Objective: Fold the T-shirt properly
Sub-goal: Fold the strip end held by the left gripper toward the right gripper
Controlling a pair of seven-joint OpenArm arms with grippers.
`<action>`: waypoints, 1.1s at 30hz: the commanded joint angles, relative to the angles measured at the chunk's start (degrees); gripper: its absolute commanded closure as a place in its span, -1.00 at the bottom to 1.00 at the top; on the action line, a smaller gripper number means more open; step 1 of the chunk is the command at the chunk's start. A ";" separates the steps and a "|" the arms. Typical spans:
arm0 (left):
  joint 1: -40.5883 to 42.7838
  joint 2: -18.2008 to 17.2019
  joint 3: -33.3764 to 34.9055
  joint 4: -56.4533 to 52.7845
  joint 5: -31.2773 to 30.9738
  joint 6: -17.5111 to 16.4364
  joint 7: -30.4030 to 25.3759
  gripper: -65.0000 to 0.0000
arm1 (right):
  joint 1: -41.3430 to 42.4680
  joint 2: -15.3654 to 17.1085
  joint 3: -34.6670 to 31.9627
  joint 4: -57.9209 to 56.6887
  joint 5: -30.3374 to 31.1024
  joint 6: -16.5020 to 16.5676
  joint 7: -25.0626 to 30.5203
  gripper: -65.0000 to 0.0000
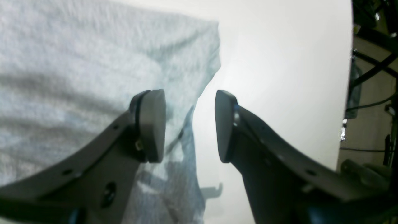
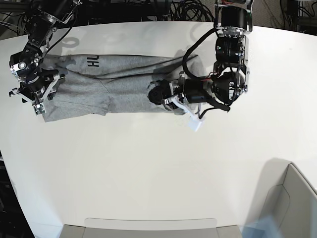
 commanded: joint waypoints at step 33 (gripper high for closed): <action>-8.61 7.31 17.53 -5.81 21.19 0.21 1.24 0.52 | 1.00 1.19 0.08 -1.71 0.63 0.60 0.98 0.20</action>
